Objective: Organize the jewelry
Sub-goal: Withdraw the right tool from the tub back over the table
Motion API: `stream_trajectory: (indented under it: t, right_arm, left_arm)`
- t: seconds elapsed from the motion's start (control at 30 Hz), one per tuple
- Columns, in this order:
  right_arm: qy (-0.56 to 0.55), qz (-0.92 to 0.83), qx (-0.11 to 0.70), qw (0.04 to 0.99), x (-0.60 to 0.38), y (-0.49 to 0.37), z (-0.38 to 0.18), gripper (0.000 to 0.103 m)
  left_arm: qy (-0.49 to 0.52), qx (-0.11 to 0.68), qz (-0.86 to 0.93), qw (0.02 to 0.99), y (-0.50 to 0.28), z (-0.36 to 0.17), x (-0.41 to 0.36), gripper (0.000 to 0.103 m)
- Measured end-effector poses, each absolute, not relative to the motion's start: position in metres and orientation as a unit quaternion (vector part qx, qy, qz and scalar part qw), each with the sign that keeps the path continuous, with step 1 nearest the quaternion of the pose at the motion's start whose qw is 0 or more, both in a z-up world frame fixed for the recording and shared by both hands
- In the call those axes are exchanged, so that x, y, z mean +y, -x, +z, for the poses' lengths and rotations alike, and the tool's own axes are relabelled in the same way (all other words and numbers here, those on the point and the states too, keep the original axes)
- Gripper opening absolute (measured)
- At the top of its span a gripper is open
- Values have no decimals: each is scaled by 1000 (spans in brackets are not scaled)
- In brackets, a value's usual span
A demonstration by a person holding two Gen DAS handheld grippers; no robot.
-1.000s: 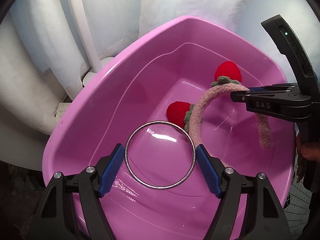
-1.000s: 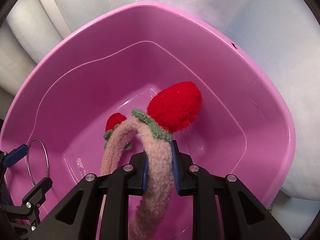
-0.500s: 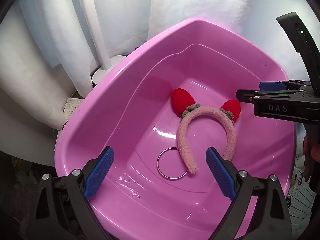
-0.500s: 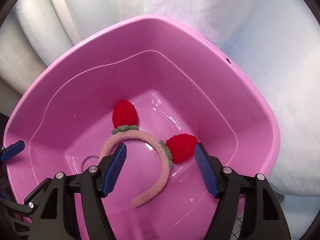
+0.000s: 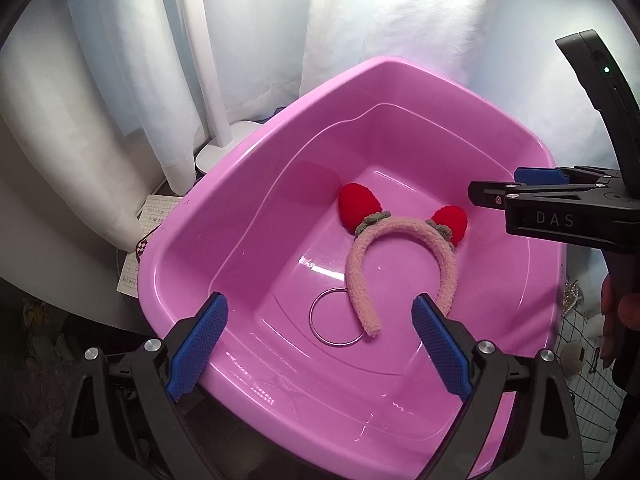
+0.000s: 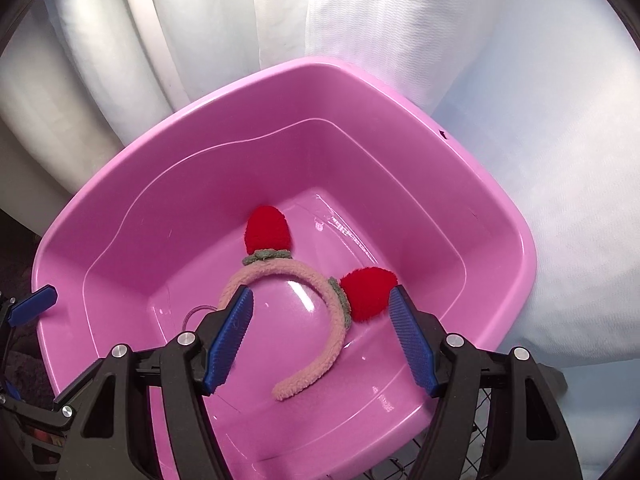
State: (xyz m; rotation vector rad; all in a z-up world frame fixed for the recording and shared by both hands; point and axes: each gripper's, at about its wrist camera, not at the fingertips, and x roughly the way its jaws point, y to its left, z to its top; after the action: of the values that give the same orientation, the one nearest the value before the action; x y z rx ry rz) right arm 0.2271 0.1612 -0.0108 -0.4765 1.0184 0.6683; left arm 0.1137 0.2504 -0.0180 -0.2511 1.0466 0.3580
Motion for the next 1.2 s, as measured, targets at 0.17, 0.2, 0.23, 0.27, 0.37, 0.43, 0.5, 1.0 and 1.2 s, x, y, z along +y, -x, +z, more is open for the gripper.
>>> stream_trajectory:
  t: [0.17, 0.2, 0.23, 0.27, 0.37, 0.43, 0.5, 1.0, 1.2]
  right_arm:
    - [213, 322, 463, 798, 152, -213, -2, 67]
    - [212, 324, 461, 799, 149, -210, 0, 67]
    - [211, 326, 458, 800, 147, -206, 2, 67]
    - [209, 328, 456, 801, 143, -202, 3, 67]
    - [200, 334, 449, 804, 130, -189, 9, 67]
    - [192, 337, 445, 807, 117, -180, 12, 67]
    - [184, 340, 444, 809, 102, -171, 14, 67]
    - [93, 269, 436, 854, -90, -100, 5, 69]
    - [54, 210, 446, 868, -182, -71, -15, 69]
  left_arm:
    - [119, 481, 180, 850, -97, -6, 244, 91]
    - [119, 477, 182, 851, -93, -4, 242, 91]
    - [119, 475, 184, 852, -89, -2, 240, 91]
    - [120, 472, 186, 853, -86, 0, 238, 91]
    - [120, 467, 187, 856, -75, 5, 230, 92]
    - [119, 462, 185, 859, -67, 9, 222, 92]
    - [119, 458, 184, 861, -60, 11, 213, 92]
    - [107, 461, 118, 873, -25, 10, 108, 92]
    - [112, 463, 90, 874, -10, -5, 63, 92]
